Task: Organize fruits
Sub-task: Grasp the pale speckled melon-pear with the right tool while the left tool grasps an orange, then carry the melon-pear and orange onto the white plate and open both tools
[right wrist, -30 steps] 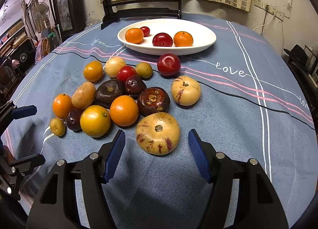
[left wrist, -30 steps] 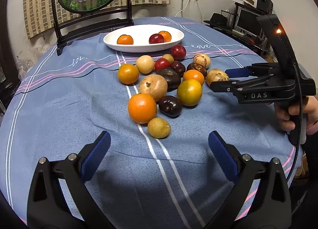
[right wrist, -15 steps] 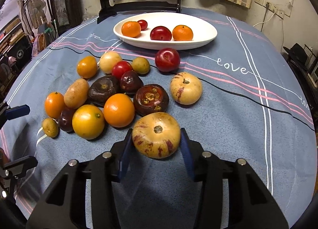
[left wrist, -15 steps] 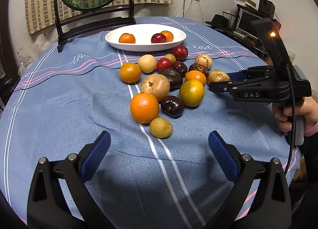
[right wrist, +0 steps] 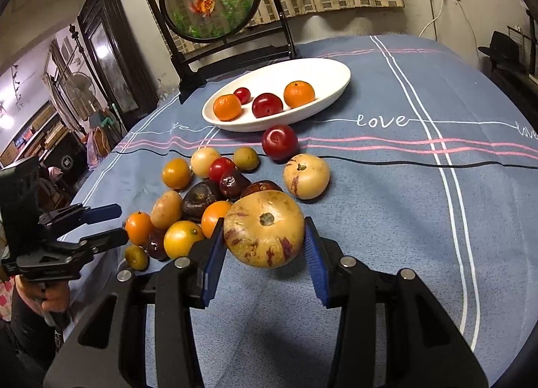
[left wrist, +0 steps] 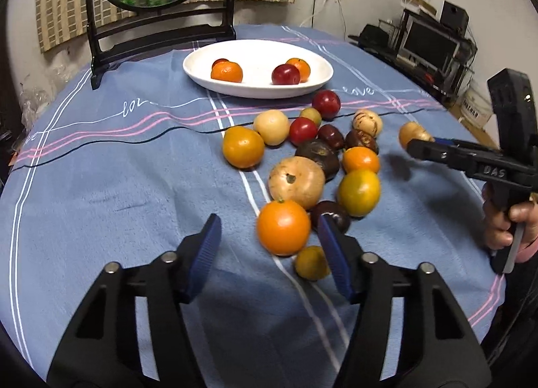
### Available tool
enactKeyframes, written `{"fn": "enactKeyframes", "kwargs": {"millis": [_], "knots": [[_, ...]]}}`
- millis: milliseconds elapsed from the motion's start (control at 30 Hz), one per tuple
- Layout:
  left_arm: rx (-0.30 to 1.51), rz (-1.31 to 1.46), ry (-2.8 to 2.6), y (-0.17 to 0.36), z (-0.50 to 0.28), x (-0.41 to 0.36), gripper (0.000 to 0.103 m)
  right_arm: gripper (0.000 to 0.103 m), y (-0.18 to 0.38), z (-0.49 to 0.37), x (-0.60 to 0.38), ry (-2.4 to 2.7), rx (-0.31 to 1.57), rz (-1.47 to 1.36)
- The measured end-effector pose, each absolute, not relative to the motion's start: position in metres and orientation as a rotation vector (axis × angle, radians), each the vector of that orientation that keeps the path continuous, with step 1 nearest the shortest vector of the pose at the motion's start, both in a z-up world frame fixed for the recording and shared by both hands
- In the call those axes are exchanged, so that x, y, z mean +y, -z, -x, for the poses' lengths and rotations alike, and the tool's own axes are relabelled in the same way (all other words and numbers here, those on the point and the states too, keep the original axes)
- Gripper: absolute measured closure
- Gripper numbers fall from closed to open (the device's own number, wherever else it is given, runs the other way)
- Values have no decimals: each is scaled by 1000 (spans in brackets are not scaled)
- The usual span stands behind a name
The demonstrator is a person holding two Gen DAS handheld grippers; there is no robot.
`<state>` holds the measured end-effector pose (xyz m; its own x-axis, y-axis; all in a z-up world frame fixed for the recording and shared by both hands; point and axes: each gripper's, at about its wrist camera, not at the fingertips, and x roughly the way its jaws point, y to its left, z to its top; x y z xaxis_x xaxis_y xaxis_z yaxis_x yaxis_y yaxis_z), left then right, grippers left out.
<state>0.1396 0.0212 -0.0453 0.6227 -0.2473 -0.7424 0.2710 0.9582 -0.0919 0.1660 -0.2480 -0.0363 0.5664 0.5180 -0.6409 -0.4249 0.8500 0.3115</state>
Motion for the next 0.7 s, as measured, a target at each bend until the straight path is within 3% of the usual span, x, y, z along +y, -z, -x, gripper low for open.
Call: {"fn": "enactKeyframes", "kwargs": {"millis": [500, 567, 600, 700], "knots": [[935, 46, 354, 62, -156, 19, 49, 58, 34, -161, -247, -556, 780, -114], [933, 54, 362, 63, -155, 20, 55, 58, 34, -160, -248, -557, 777, -112], [932, 59, 372, 63, -154, 20, 62, 58, 34, -160, -248, -557, 776, -111], [928, 64, 370, 64, -151, 19, 65, 58, 34, -160, -247, -555, 779, -111]]}}
